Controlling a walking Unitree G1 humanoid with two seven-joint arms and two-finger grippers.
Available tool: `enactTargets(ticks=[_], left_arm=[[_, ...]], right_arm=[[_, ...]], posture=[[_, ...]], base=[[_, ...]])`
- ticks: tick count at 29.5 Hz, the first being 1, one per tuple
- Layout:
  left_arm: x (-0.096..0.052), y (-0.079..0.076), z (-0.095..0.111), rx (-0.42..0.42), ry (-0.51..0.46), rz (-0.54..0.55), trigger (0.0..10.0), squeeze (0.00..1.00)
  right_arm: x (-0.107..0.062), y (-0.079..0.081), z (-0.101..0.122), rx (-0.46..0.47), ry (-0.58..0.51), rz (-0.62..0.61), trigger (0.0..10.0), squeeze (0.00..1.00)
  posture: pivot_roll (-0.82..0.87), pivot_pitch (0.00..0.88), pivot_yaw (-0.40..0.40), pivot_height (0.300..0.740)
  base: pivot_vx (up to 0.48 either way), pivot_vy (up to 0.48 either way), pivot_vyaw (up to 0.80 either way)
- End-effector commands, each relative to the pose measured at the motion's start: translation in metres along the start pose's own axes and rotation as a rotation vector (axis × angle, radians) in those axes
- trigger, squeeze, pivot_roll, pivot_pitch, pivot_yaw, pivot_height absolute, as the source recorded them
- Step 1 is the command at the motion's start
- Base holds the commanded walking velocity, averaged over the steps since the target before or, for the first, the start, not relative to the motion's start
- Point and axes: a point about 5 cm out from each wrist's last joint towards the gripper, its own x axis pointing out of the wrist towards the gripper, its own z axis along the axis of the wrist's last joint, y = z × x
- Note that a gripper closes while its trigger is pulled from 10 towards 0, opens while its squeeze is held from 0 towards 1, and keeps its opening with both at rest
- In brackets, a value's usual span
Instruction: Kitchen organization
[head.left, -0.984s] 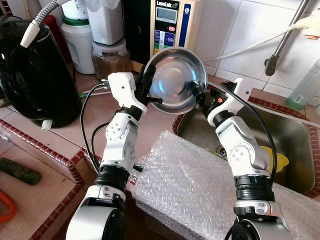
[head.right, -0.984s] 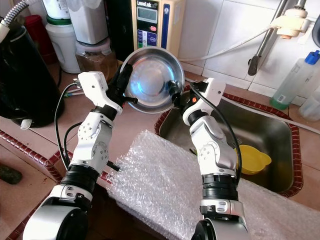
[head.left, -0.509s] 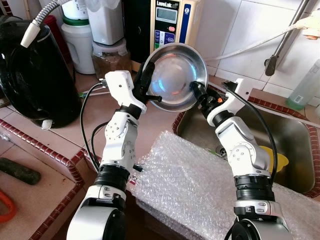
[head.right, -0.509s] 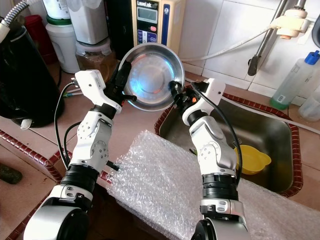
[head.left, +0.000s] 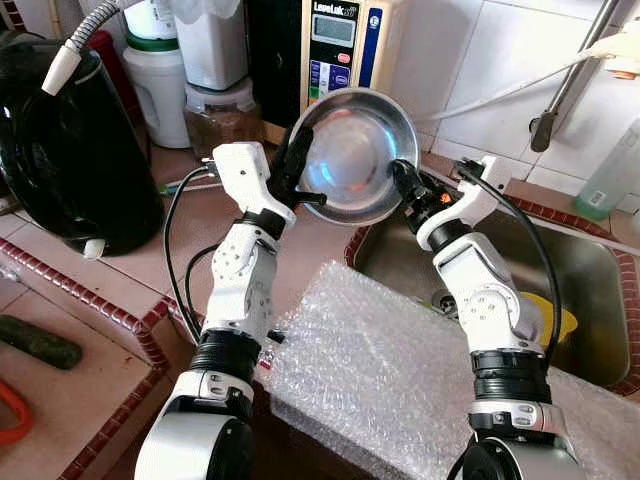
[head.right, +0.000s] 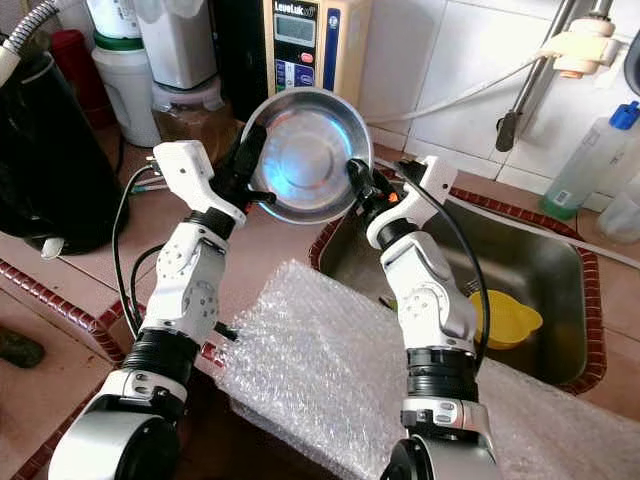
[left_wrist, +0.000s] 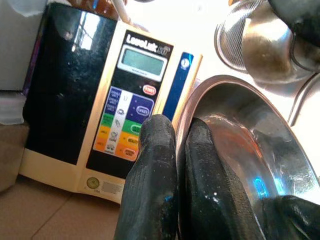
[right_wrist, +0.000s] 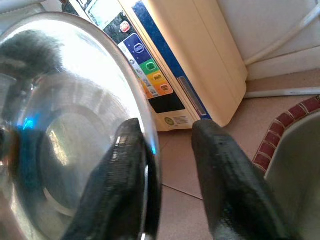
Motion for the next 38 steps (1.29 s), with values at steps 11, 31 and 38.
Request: enactTargets(ticks=[11, 31, 38], left_arm=[[0.01, -0.014, 0.002, 0.027, 0.002, -0.059, 0.0, 0.0], [0.012, -0.01, -0.001, 0.054, 0.038, -0.06, 10.0, 1.0], [0.0, -0.015, -0.008, 0.074, 0.068, -0.119, 10.0, 1.0]], right_arm=[[-0.003, -0.002, 0.023, -0.141, -0.084, -0.057, 0.0, 0.0], [-0.005, -0.014, 0.035, -0.149, -0.119, -0.147, 0.0, 0.0], [-0.008, -0.03, 0.036, -0.265, -0.121, -0.281, 0.0, 0.0]], posture=[[0.02, 0.0, -0.04, 0.74], [0.02, 0.0, -0.034, 0.74], [0.03, 0.0, -0.035, 0.74]], base=[[0.0, 0.0, 0.0], [0.0, 0.0, 0.0], [0.0, 0.0, 0.0]])
